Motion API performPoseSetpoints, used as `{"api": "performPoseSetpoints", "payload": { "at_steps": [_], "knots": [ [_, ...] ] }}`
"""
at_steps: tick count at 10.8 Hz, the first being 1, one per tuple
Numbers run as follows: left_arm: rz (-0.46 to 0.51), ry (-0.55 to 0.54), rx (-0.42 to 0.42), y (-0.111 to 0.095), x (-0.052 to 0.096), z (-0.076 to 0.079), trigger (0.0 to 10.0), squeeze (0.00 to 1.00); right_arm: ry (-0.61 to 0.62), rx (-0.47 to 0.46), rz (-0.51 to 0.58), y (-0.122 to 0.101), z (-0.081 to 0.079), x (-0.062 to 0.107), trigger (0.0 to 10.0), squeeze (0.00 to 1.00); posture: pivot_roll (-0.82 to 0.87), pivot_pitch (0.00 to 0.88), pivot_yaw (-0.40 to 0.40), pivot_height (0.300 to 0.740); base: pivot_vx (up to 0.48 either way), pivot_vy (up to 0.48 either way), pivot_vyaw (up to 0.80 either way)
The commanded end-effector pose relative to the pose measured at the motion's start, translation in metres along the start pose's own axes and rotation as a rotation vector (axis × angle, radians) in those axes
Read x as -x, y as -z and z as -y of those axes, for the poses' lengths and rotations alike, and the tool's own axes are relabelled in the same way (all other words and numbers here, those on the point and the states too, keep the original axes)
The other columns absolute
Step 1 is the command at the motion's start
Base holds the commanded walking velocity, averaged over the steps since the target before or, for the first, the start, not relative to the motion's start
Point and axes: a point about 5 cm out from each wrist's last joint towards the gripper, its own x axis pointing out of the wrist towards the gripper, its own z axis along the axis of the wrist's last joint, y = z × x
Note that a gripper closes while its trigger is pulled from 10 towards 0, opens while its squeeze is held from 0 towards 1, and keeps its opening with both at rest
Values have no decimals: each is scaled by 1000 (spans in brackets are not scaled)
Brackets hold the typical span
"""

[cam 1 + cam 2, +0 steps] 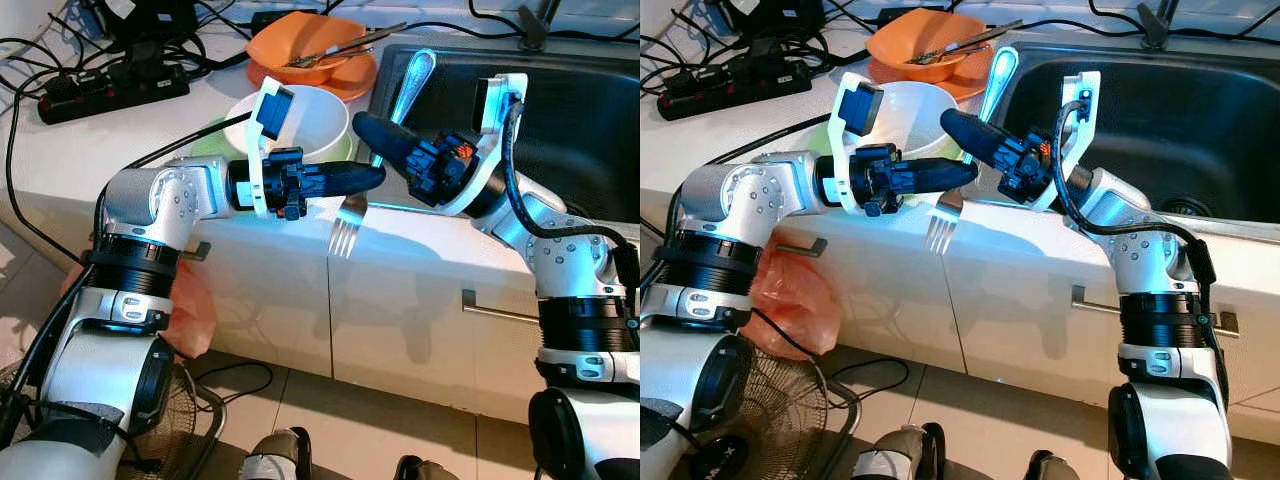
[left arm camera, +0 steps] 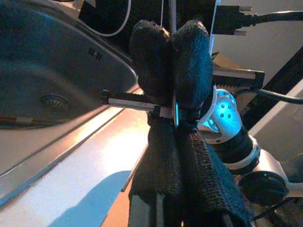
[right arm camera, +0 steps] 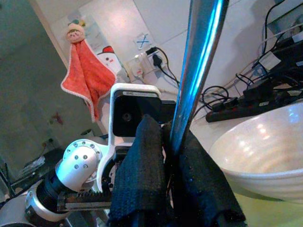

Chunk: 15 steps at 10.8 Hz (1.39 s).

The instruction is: Kitchen organization

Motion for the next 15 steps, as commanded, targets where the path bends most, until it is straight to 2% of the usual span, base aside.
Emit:
{"api": "performPoseSetpoints", "payload": {
  "at_steps": [1,2,3,4,5,6,10,13,15],
  "knots": [
    [-14,-15,-27,-2,4,0,0,0,-10,24,-1,-2,-2,-3,0,0,118,125,95,740,0,0,0],
    [-28,-43,-61,-1,4,-2,10000,0,0,28,-1,-1,-1,-4,0,0,119,125,95,740,0,0,0],
    [-29,-65,-71,0,4,-4,10000,435,3,29,0,-1,0,-4,431,0,119,125,95,740,0,0,0],
    [-21,-59,-64,0,3,-4,10000,1000,21,39,7,-2,1,-3,10000,0,118,128,93,740,0,0,0],
    [-8,-51,-63,-1,3,-2,10000,1000,76,49,29,-4,7,-3,10000,0,116,130,92,740,0,0,0],
    [14,-59,-98,-4,0,0,10000,1000,175,66,78,-9,16,-3,10000,0,114,132,90,740,0,0,0],
    [37,-27,-114,-5,-3,12,10000,1000,309,69,151,-15,31,-2,10000,0,126,130,84,740,0,0,0],
    [87,-90,-70,8,4,12,10000,1000,453,111,227,-27,45,7,10000,0,137,129,87,740,0,0,0],
    [72,-114,-43,23,6,13,10000,1000,518,152,273,-39,50,13,10000,0,142,131,89,740,0,0,0]
  ]
}}
